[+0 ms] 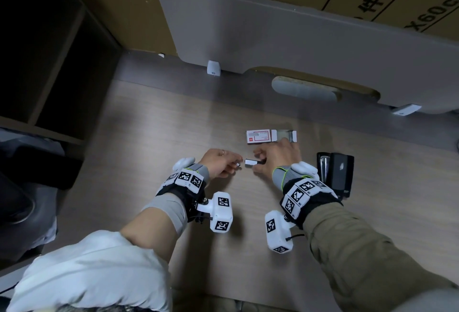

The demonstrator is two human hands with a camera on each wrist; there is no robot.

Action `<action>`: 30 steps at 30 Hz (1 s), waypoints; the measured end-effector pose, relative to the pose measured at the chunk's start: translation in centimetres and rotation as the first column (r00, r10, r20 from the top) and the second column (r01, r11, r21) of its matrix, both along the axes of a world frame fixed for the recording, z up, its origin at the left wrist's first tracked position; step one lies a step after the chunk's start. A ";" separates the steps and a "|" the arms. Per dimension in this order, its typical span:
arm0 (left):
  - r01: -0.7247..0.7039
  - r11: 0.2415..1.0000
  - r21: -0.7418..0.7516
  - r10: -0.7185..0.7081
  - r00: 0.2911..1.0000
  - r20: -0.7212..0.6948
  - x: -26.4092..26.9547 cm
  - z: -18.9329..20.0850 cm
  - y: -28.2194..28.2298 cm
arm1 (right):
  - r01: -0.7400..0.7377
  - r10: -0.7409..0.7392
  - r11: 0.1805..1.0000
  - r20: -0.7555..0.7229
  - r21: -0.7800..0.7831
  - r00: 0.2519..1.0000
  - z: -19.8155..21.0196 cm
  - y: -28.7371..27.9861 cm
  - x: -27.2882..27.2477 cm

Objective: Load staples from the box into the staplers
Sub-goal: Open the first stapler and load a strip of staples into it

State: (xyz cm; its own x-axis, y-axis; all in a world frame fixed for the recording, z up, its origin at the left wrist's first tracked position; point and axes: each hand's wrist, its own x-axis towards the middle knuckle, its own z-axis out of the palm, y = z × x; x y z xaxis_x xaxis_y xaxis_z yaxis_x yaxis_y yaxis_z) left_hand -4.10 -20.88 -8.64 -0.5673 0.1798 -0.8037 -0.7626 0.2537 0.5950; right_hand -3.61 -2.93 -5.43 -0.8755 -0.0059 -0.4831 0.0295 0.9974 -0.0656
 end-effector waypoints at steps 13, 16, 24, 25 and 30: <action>-0.097 0.995 0.012 0.097 0.992 -0.077 -0.6 1.5 0.2 | 0.104 -0.097 0.985 0.060 -0.135 0.993 0.5 0.0 0.9; -0.135 0.991 0.024 0.137 0.985 -0.101 -0.8 2.2 0.1 | 0.142 -0.142 0.978 0.006 -0.156 0.990 0.9 0.3 1.1; -0.016 0.997 0.078 0.028 0.988 -0.153 -0.8 4.6 1.3 | 0.277 -0.279 0.889 0.048 -0.365 0.959 4.6 0.5 0.4; -0.024 0.995 0.097 0.038 0.988 -0.147 -0.9 4.8 1.4 | 0.289 -0.282 0.881 0.074 -0.375 0.956 4.8 0.4 0.1; 0.003 0.991 0.132 0.016 0.989 -0.146 -1.5 5.9 2.2 | 0.307 -0.297 0.854 0.093 -0.421 0.951 5.1 1.2 -0.1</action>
